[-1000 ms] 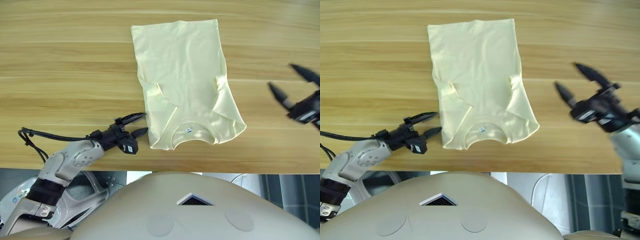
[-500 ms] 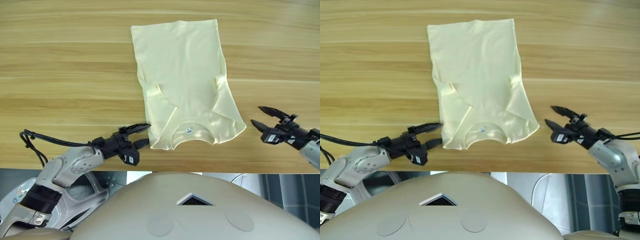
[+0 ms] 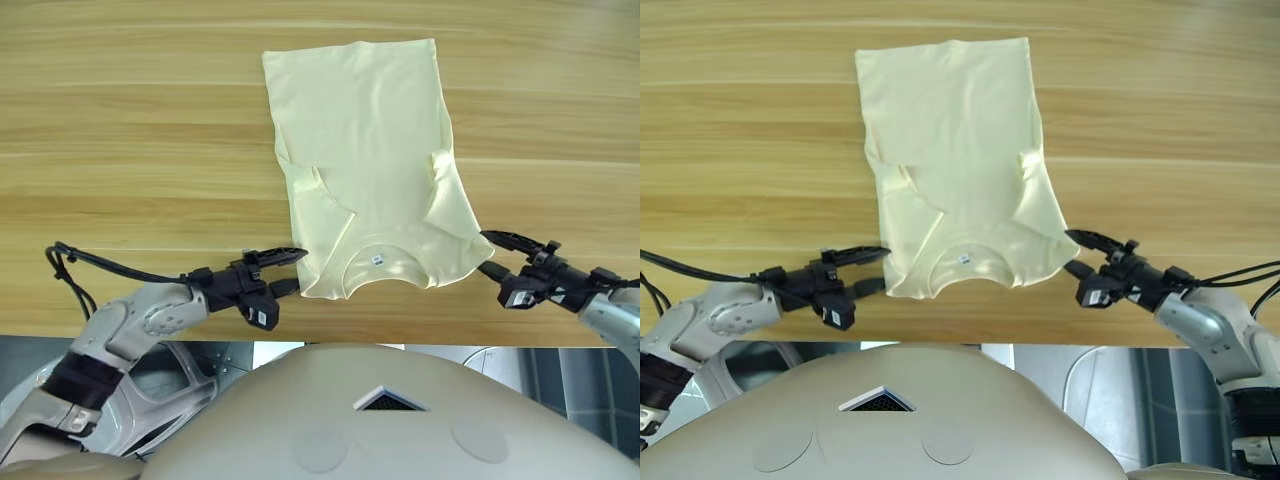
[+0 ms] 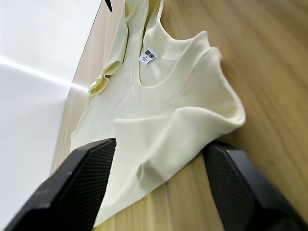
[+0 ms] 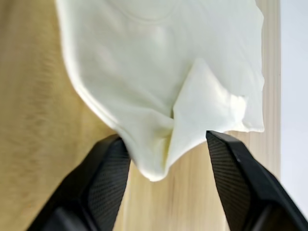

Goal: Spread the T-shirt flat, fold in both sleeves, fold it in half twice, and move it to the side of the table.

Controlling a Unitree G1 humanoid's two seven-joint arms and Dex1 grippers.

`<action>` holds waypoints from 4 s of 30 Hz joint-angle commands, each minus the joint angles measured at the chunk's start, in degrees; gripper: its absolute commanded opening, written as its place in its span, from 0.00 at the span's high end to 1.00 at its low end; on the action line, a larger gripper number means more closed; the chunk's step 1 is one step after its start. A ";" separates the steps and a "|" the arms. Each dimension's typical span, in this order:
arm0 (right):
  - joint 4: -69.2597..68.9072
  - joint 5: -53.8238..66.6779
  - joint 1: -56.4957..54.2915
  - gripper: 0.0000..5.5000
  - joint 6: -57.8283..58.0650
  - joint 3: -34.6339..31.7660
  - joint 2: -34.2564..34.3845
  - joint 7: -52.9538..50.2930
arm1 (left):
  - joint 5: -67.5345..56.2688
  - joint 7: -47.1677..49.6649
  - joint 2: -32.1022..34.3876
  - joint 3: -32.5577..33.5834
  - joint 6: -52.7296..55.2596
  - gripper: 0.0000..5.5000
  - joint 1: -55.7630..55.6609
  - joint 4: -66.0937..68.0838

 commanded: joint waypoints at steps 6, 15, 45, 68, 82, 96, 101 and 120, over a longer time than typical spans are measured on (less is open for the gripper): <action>4.23 -2.57 -2.95 0.50 -0.25 3.93 0.16 -1.56 | 4.67 -6.28 -0.55 -6.38 1.47 0.40 -1.84 6.93; 3.31 -3.09 -3.84 0.62 -1.56 6.73 -0.80 -1.49 | 4.67 -6.91 -0.67 -8.15 1.61 0.49 -3.03 7.68; -18.14 13.00 9.24 1.00 0.14 11.65 -2.35 5.09 | -10.85 -1.09 5.10 3.63 -2.00 1.00 14.23 -0.47; 5.90 24.34 -28.70 1.00 12.66 9.11 17.32 7.06 | -19.48 5.57 -23.31 10.91 15.78 1.00 -17.54 13.50; 36.55 11.33 -51.89 1.00 11.92 12.82 27.91 -4.31 | -17.19 13.14 -29.48 14.03 14.55 1.00 -32.07 36.18; 57.59 4.13 -64.48 1.00 12.91 16.19 32.87 -15.64 | -15.60 16.74 -33.66 13.29 11.22 1.00 -46.07 59.85; 64.49 4.55 -70.57 0.81 17.74 15.51 35.66 -18.76 | -17.06 15.97 -35.77 14.71 12.57 0.88 -54.14 70.92; 58.14 -0.68 -65.39 0.35 16.39 20.63 41.96 -28.88 | -32.91 17.96 -31.16 34.13 9.39 0.40 -52.91 73.39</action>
